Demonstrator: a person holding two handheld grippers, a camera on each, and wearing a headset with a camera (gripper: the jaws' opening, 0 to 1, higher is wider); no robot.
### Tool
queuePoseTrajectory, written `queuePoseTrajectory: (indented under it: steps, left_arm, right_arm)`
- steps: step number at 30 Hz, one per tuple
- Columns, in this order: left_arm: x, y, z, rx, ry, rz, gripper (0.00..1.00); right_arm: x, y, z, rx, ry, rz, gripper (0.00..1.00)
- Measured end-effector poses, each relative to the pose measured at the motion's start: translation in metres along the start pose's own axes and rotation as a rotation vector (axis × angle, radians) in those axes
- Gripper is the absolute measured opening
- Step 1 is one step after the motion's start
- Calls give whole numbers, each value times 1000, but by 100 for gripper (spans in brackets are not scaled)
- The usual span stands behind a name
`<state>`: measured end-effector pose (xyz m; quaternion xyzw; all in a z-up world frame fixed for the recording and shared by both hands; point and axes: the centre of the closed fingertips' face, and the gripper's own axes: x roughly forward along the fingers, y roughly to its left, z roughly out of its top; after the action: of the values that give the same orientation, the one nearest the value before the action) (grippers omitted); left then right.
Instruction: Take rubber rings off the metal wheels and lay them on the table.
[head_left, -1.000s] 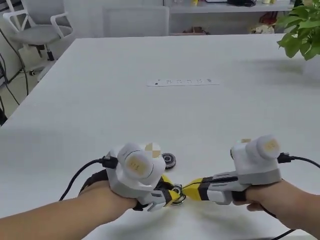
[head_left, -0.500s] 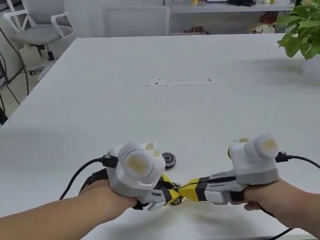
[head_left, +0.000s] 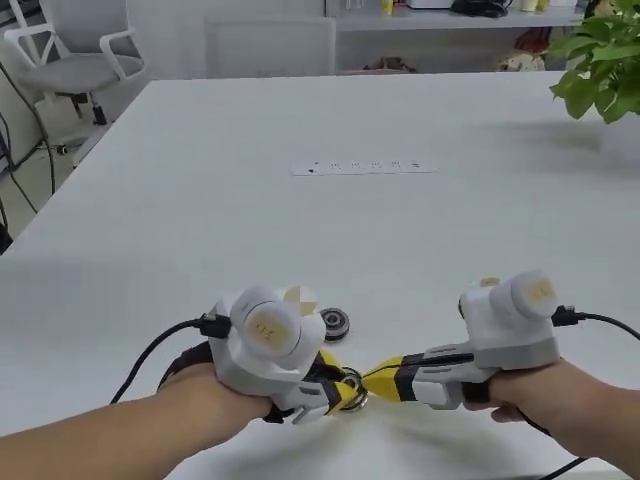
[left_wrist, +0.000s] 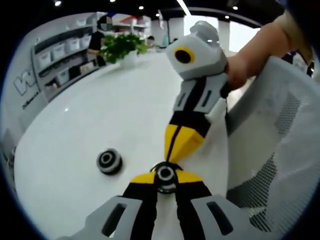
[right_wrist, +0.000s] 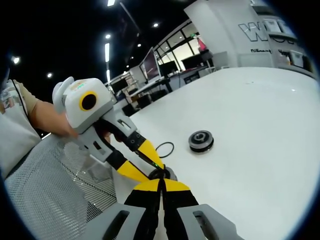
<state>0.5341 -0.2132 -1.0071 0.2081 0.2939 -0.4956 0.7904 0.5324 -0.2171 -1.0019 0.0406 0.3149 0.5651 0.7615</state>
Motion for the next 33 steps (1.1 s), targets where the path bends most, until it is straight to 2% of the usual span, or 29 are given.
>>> queuePoseTrajectory:
  steps: [4, 10, 14, 19, 24, 33]
  left_arm:
    - [0, 1, 1, -35, 0, -10, 14]
    - [-2, -2, 1, -35, 6, -26, 19]
    - [-8, -3, 6, -38, -12, -32, 20]
    - [-18, -1, 13, -39, -33, -33, 21]
    - [-30, -3, 19, -49, -58, -39, 26]
    - [-55, 4, 23, -71, -97, -19, 34]
  right_arm:
    - [0, -1, 0, -1, 1, -3, 0]
    - [-1, -1, 2, 1, -6, -5, 0]
    - [-1, -1, 3, 2, -10, -5, 0]
    - [-3, 0, 5, 0, -16, -2, 0]
    - [-4, 2, 7, -5, -19, 0, 0]
    - [-7, 7, 11, -16, -18, 14, 0]
